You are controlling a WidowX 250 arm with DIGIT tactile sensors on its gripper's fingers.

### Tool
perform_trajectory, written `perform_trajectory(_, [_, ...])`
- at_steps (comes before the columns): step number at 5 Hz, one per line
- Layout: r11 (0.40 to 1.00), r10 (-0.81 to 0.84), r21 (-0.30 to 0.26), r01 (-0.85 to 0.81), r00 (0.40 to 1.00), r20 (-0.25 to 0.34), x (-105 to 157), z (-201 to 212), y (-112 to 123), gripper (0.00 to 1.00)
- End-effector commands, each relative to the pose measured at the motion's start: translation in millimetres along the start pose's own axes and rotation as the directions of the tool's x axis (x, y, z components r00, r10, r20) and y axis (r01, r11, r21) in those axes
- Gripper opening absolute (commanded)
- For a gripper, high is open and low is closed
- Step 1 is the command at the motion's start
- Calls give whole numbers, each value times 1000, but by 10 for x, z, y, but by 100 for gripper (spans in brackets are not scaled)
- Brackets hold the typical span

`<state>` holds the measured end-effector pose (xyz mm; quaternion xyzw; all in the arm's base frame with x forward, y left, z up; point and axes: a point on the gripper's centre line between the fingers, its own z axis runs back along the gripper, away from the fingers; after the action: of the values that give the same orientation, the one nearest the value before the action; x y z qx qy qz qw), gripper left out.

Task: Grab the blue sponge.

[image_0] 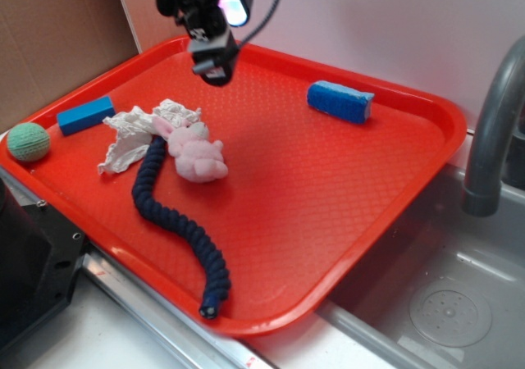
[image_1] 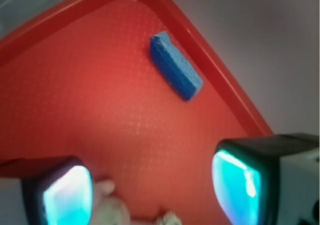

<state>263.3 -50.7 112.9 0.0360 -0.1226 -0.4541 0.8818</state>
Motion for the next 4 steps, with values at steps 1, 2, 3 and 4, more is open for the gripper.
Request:
perform_trajectory(1, [995, -70, 68, 69, 997, 11, 340, -322, 122, 100])
perform_trajectory(2, [994, -81, 72, 81, 997, -3, 317, -443, 38, 100])
perform_trajectory(3, [993, -98, 68, 98, 995, -2, 470, -534, 136, 100])
perform_trajectory(4, [993, -101, 64, 102, 995, -18, 540, -618, 165, 100])
